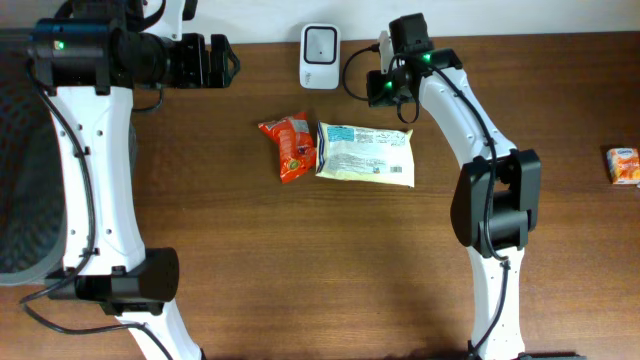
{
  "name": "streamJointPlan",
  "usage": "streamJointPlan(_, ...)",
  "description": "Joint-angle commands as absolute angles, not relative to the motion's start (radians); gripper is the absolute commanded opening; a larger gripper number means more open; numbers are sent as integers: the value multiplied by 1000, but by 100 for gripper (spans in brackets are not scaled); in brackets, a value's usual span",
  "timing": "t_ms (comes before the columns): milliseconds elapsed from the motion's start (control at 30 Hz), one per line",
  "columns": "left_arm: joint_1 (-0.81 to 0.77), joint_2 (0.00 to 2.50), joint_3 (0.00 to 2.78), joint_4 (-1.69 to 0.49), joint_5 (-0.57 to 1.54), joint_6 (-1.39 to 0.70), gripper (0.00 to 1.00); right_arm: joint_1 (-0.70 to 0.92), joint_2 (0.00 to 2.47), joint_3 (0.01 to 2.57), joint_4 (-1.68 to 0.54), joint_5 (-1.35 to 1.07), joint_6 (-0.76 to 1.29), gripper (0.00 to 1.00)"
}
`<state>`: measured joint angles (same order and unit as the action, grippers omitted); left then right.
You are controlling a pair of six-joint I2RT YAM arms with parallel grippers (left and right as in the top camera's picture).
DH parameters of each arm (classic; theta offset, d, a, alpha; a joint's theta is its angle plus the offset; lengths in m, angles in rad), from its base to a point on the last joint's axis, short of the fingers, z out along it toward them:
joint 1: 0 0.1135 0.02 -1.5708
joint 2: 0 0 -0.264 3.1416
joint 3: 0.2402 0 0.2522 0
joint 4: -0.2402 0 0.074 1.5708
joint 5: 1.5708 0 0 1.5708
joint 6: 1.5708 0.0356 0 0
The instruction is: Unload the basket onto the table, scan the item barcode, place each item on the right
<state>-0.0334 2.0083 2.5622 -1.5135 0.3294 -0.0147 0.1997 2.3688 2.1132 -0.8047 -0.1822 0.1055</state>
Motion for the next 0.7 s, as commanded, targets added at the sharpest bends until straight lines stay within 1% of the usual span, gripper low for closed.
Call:
streamJointPlan(0,-30,1998,2568,-1512,333,5,99,195,2415,2111,-834,-144,110,4)
streamJointPlan(133,-30,1998,2568,-1512,333,5,99,195,2436,2109,-1010,-146,110,4)
streamJointPlan(233,-30,1998,2568,-1511,333,5,99,196,2434,2112,-1197,-162,110,4)
streamJointPlan(333,-30,1998,2568,-1512,333,5,99,196,2426,2112,-1382,-244,104,4)
streamJointPlan(433,-30,1998,2568,-1512,333,5,99,196,2395,2112,-1521,-384,22,5)
streamJointPlan(467,-30,1998,2568,-1511,333,5,99,195,2378,2117,-1544,-382,16,8)
streamJointPlan(500,-30,1998,2568,-1511,333,5,99,194,2369,2123,-1547,-381,1,13)
streamJointPlan(533,-30,1998,2568,-1511,333,5,99,194,2362,2135,-1540,-371,-36,33)
streamJointPlan(567,-30,1998,2568,-1512,333,5,99,194,2362,2145,-1532,-340,-61,84)
streamJointPlan(600,-30,1998,2568,-1512,333,5,99,194,2362,2147,-1525,-305,-83,97)
streamJointPlan(667,-30,1998,2568,-1512,333,5,99,194,2363,2145,-1491,-220,-157,99)
